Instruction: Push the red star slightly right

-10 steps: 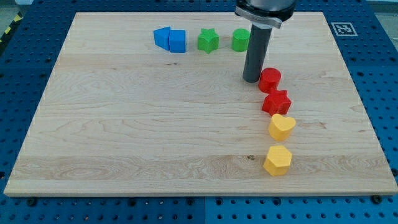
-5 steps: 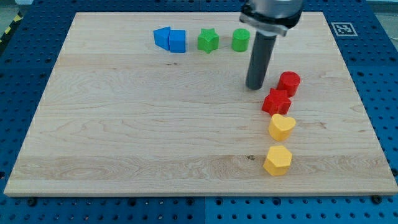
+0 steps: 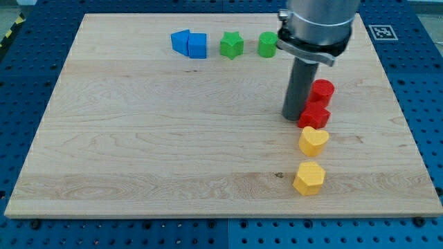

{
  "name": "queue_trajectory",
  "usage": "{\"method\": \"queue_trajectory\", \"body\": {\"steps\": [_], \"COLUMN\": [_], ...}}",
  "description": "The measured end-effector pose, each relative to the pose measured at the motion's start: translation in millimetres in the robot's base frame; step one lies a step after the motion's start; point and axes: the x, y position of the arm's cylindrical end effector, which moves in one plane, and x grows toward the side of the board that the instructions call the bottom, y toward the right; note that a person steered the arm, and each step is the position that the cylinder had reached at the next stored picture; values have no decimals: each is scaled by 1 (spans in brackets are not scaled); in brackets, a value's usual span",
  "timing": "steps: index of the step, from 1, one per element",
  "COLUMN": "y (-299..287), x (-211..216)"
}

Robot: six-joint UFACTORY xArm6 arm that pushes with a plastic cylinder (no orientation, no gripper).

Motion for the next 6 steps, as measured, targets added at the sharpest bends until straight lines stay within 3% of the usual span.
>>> {"method": "queue_trajectory", "body": {"steps": [3, 4, 6], "y": [71, 54, -19], "x": [0, 13, 83]}}
